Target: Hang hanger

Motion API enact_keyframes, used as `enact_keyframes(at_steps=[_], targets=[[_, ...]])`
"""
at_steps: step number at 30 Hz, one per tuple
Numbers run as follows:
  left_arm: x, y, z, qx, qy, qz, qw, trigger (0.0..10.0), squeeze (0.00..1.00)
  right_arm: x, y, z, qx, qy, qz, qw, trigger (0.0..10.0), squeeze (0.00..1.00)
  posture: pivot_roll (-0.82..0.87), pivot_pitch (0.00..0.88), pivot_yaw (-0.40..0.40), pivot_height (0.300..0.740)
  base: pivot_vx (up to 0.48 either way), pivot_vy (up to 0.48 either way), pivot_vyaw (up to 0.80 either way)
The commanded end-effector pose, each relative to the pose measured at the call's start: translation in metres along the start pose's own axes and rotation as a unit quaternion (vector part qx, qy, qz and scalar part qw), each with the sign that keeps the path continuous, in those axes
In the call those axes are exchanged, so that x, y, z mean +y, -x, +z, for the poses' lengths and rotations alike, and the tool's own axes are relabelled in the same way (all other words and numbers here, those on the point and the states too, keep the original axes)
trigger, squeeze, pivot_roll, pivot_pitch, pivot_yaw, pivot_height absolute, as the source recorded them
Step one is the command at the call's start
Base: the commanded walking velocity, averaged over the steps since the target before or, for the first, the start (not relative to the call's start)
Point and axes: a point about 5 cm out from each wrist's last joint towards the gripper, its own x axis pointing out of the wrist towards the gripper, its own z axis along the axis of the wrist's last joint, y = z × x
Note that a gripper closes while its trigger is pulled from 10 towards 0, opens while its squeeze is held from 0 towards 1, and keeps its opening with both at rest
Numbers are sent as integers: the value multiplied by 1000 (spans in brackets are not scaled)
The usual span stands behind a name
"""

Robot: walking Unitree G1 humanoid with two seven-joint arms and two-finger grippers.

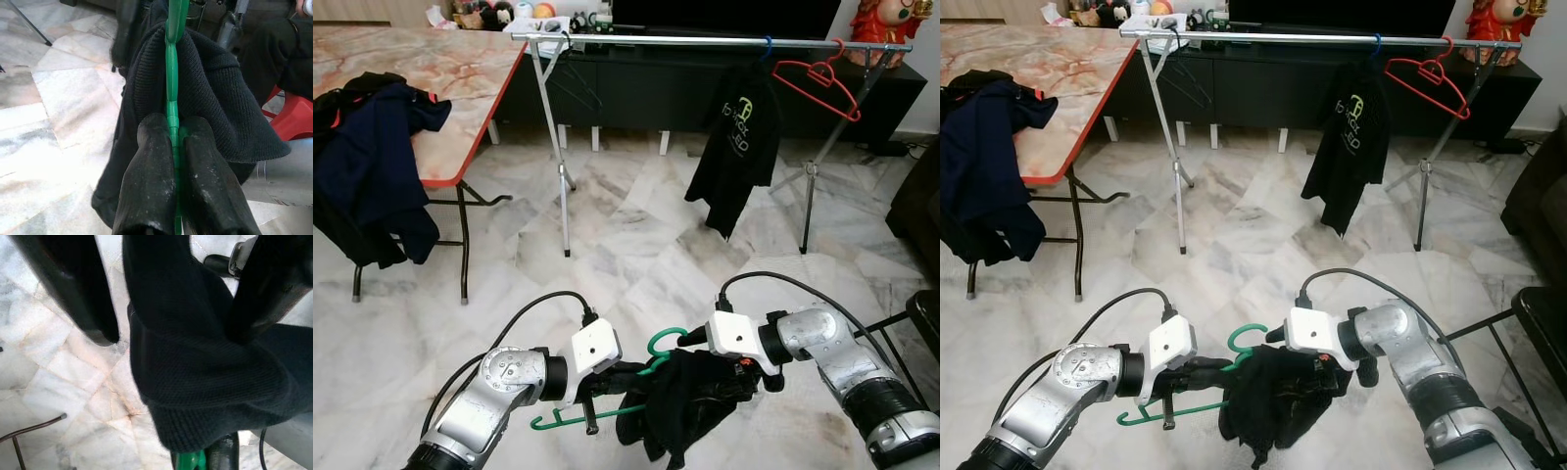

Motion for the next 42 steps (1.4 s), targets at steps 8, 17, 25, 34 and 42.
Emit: enact_keyframes(at_steps=[8, 17, 25, 34, 42], targets=[[-1, -4, 13, -19, -24, -7, 999, 10000, 0, 4, -3, -3, -10, -13, 18, 1000, 0, 0, 18, 75, -41, 740, 0, 0, 0], [-1, -4, 16, -20, -34, -11, 999, 10000, 0, 6, -5, -4, -14, -21, 32, 999, 0, 0, 23, 79, -40, 740, 0, 0, 0], [-2, -4, 14, -8, -54, -17, 998, 10000, 0, 10, -7, -8, -7, -28, 41, 999, 0, 0, 24, 82, -38, 740, 0, 0, 0], [-1, -7, 18, -9, -74, -25, 997, 10000, 0, 14, -10, -10, -7, -33, 52, 998, 0, 0, 25, 88, -39, 740, 0, 0, 0], [0, -8, 20, -9, -80, -23, 997, 10000, 0, 15, -11, -10, -6, -33, 57, 998, 0, 0, 27, 94, -40, 740, 0, 0, 0]])
